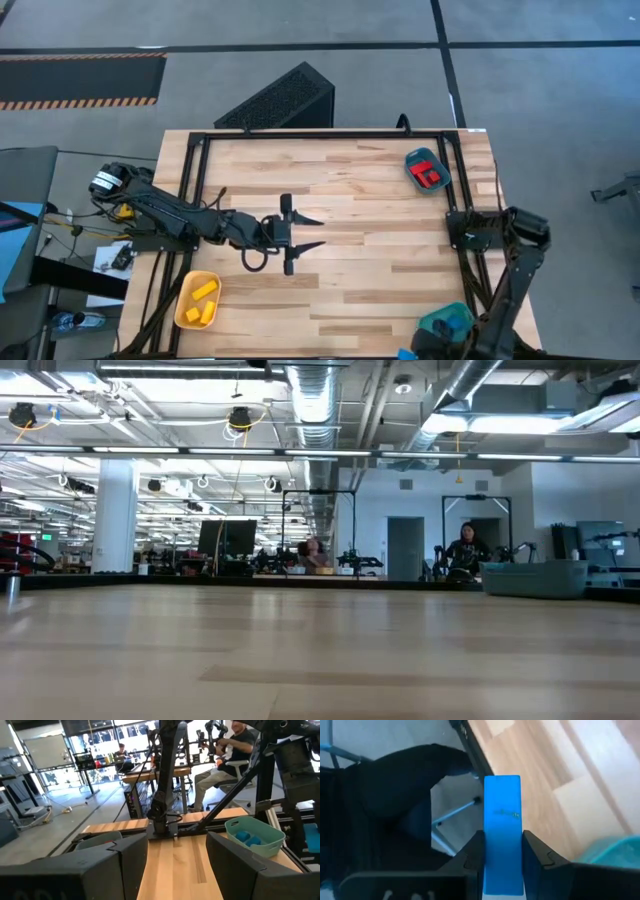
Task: Sort & place blocks by color
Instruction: Put the blue block into the green bin
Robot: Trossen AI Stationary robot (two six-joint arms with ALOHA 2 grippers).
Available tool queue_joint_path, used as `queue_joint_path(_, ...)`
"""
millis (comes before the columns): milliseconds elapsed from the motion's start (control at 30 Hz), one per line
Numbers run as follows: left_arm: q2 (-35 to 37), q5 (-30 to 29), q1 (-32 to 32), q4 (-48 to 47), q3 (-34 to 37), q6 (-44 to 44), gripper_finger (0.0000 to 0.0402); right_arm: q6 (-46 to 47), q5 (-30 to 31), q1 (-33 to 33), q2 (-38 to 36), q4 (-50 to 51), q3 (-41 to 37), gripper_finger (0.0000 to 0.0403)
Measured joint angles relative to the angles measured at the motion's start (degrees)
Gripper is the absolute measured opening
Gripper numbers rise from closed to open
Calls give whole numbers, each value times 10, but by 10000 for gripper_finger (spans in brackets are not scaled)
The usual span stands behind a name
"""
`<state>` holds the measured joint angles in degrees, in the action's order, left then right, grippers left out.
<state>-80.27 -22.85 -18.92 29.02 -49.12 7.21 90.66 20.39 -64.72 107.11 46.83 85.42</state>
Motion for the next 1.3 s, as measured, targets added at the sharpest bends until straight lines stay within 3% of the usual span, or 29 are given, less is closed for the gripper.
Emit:
queue_joint_path(267,0,-1,15,16,0,5,192,77,-14,-40,0,76,16,87)
queue_joint_path(400,0,0,16,13,0,7,192,112,-55,-52,0,127,16,87)
queue_joint_path(567,0,0,19,-43,0,10,192,114,-45,-56,0,113,12,88)
queue_joint_path(667,-2,0,27,-107,0,-23,192,94,-16,-58,0,118,12,88)
queue_joint_path(767,-16,-5,37,-125,1,-83,192,83,-36,-57,0,140,12,88)
queue_joint_path(967,-25,-9,42,-91,1,-174,192,40,-95,-84,0,213,12,88)
queue_joint_path(1200,-25,-18,41,-39,1,-213,192,72,-44,-139,-1,267,5,88)
queue_joint_path(1300,-32,-34,34,-39,0,-234,192,82,-49,-145,-1,268,-7,88)
